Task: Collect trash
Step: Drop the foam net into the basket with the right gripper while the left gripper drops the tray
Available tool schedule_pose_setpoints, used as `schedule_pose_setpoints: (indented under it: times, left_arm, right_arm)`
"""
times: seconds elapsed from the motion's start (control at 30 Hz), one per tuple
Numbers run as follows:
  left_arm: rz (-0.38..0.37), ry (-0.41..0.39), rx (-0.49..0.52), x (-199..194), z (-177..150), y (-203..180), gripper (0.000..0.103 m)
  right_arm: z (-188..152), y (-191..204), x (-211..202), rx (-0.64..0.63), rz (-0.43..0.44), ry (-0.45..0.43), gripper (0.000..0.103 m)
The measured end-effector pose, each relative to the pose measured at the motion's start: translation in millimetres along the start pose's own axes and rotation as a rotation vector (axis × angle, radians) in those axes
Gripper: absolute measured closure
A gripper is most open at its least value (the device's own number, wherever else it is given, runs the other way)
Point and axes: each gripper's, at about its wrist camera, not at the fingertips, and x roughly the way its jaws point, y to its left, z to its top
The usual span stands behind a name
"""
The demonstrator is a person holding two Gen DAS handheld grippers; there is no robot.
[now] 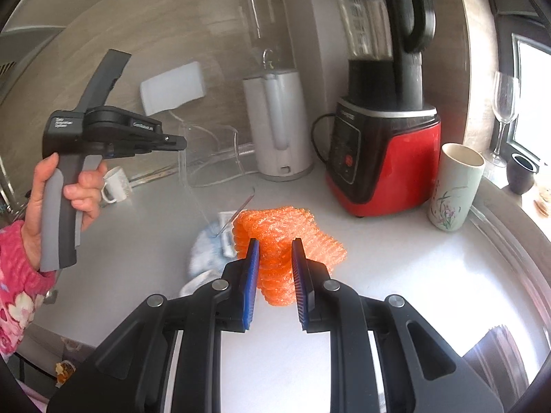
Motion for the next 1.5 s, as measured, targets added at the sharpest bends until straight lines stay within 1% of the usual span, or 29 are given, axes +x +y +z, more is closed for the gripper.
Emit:
schedule_pose_setpoints:
  times: [0.13,0.27,0.3,0.43,0.5,0.6,0.73,0.8,0.97,1.0,1.03,1.07,1.13,1.2,1.23,1.37,1.4,1.47,1.5]
  left_arm:
    - [-0.005,-0.008,0.037,-44.3,-35.6,11.3,0.100]
    - [-0.015,0.008,0.064,-85.6,-75.6,28.9,0.100]
    - [-0.019,0.017,0.075,-99.1,-90.5,35.8,0.100]
    - [-0.014,0.043,0.134,-132.4,-138.4,55.1,0.100]
    - [-0.015,0.069,0.175,-149.0,-169.0,65.9,0.099]
    - [-0.027,0.117,0.213,-163.4,-209.7,80.8,0.099]
    - [-0.021,0.169,0.251,-166.6,-252.6,94.6,0.099]
    - [-0.036,0.196,0.263,-161.9,-273.4,99.4,0.099]
    - [-0.056,0.284,0.303,-131.7,-311.1,100.4,0.096]
    - [-0.040,0.292,0.314,-125.0,-317.4,100.5,0.095]
    - [-0.030,0.304,0.325,-119.8,-321.9,100.6,0.088]
    - [-0.028,0.320,0.335,-114.6,-325.6,100.8,0.073]
    - [-0.017,0.319,0.339,-112.6,-328.2,101.1,0.056]
    - [-0.015,0.299,0.355,-117.6,-328.2,101.5,0.051]
    - [-0.015,0.292,0.360,-120.2,-327.1,100.2,0.047]
    - [-0.002,0.237,0.362,-137.1,-317.1,99.3,0.026]
    - [0.003,0.217,0.372,-143.1,-315.3,98.2,0.025]
    - [0.008,0.197,0.390,-149.4,-312.8,97.5,0.019]
    - [0.014,0.187,0.401,-153.4,-311.4,96.7,0.017]
  right_arm:
    - [-17.2,36.9,-29.1,-0.004,0.003,0.000,0.083]
    - [-44.7,81.2,-55.2,-0.007,-0.003,0.023,0.083]
    - [-55.2,95.2,-62.8,-0.002,-0.001,0.034,0.083]
    - [-91.4,137.9,-83.4,0.015,0.002,0.074,0.083]
    - [-107.7,154.2,-90.8,0.030,0.002,0.092,0.083]
    - [-132.4,178.1,-105.1,0.066,0.006,0.121,0.083]
    - [-158.4,200.2,-117.6,0.102,-0.003,0.154,0.083]
    - [-168.3,208.1,-121.2,0.116,-0.014,0.166,0.083]
    - [-183.7,223.3,-124.8,0.125,-0.039,0.179,0.083]
    - [-184.8,224.6,-124.1,0.126,-0.043,0.181,0.083]
    - [-186.8,227.4,-123.3,0.128,-0.047,0.181,0.083]
    - [-188.2,229.8,-122.5,0.130,-0.048,0.182,0.083]
    - [-189.7,232.6,-121.4,0.132,-0.053,0.185,0.083]
    - [-191.0,236.6,-120.4,0.134,-0.053,0.185,0.083]
    - [-191.6,238.1,-119.5,0.135,-0.054,0.187,0.083]
    - [-197.2,243.3,-114.5,0.140,-0.058,0.202,0.083]
    - [-199.3,243.0,-112.4,0.143,-0.055,0.207,0.083]
    - [-203.3,243.3,-107.8,0.147,-0.052,0.220,0.083]
    - [-206.7,243.8,-103.0,0.149,-0.051,0.232,0.083]
